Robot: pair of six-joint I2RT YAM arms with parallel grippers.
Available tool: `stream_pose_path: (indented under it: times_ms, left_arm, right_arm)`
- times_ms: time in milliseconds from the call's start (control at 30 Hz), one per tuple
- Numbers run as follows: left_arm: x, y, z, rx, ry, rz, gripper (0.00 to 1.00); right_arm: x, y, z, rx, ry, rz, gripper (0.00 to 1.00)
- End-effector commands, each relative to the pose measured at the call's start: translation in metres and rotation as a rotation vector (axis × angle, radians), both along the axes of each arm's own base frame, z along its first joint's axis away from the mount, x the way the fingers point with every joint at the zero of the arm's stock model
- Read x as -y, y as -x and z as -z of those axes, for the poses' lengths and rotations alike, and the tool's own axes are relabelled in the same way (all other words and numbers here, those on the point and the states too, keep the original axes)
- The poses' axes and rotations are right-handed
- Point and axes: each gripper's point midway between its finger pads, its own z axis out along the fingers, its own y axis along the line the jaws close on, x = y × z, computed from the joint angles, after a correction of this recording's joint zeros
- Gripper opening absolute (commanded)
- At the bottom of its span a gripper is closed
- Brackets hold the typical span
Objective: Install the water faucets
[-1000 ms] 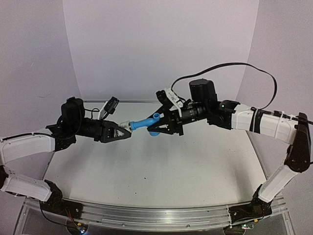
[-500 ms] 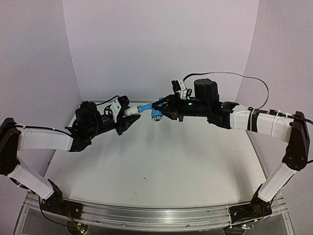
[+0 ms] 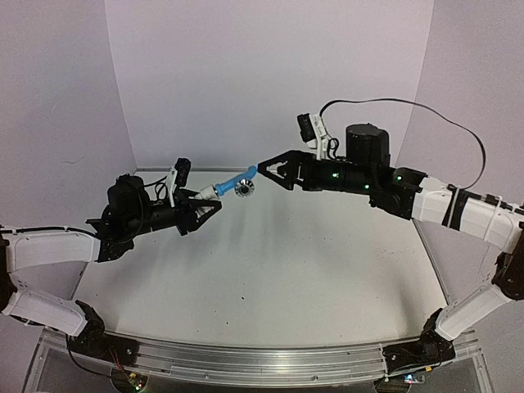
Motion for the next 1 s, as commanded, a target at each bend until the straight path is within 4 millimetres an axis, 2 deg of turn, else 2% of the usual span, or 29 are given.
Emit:
stream_pose_path:
  times_ms: [0, 67, 167, 300, 433, 500, 600, 667, 733, 767, 800, 900, 967]
  left_arm:
    - [0.022, 0.061, -0.002, -0.475, 0.131, 0.346, 0.0]
    - [0.026, 0.079, 0.001, -0.599, 0.128, 0.456, 0.0]
    - [0.027, 0.095, 0.001, -0.65, 0.119, 0.526, 0.0]
    - [0.024, 0.101, -0.006, -0.627, 0.119, 0.551, 0.0]
    - [0.028, 0.099, -0.01, -0.622, 0.114, 0.563, 0.0]
    - [0.03, 0.097, -0.01, -0.609, 0.109, 0.565, 0.0]
    - [0.03, 0.087, -0.014, -0.511, 0.112, 0.505, 0.0]
    - [0.027, 0.081, -0.02, -0.357, 0.099, 0.448, 0.0]
    - [0.024, 0.064, -0.026, -0.17, 0.07, 0.342, 0.0]
    - [0.021, 0.053, -0.031, -0.066, 0.049, 0.275, 0.0]
    - [0.015, 0.033, -0.034, 0.055, 0.009, 0.153, 0.0]
    - [-0.006, -0.019, -0.051, 0.384, -0.127, -0.156, 0.0]
    - [-0.016, -0.046, -0.064, 0.593, -0.213, -0.319, 0.0]
  right_arm:
    - [0.006, 0.013, 0.003, 0.573, 0.245, -0.15, 0.98]
    - [-0.004, 0.032, 0.012, 0.706, 0.287, -0.278, 0.98]
    - [-0.019, 0.06, 0.016, 0.834, 0.289, -0.414, 0.98]
    - [-0.035, 0.083, 0.02, 0.796, 0.231, -0.534, 0.97]
    - [-0.049, 0.09, 0.028, 0.729, 0.196, -0.577, 0.89]
    - [-0.056, 0.085, 0.029, 0.691, 0.18, -0.554, 0.81]
    - [-0.065, 0.071, 0.026, 0.563, 0.16, -0.481, 0.53]
    - [-0.067, 0.061, 0.02, 0.427, 0.127, -0.406, 0.4]
    - [-0.068, 0.053, 0.014, 0.258, 0.077, -0.333, 0.26]
    - [-0.068, 0.048, 0.011, 0.143, 0.044, -0.287, 0.16]
    - [-0.066, 0.042, 0.011, 0.033, 0.016, -0.234, 0.02]
    - [-0.058, 0.03, 0.014, -0.315, -0.086, -0.112, 0.0]
    - [-0.057, 0.027, 0.016, -0.509, -0.149, -0.072, 0.0]
